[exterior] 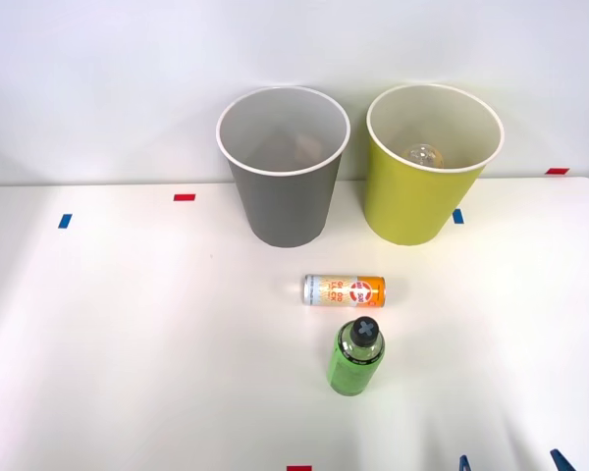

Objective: Put cans in the gray bin, plastic bottles in the light green bin

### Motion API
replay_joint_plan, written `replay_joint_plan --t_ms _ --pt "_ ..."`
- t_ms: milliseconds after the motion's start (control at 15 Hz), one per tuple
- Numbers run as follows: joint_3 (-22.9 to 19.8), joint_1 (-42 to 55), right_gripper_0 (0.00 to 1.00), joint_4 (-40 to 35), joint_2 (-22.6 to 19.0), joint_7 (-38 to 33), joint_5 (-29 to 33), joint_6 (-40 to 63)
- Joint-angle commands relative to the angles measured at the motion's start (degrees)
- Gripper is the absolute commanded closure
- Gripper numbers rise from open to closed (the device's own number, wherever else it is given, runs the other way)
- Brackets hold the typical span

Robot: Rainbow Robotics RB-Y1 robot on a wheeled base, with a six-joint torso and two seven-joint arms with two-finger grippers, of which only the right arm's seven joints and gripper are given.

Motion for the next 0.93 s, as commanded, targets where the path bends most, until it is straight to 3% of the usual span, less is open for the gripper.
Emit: replay_joint_plan --t_ms 67,933 --pt "0.0 0.0 0.00 0.0 0.0 0.0 0.0 0.0" --pt "0.0 0.0 0.00 0.0 0.0 0.0 0.0 0.0"
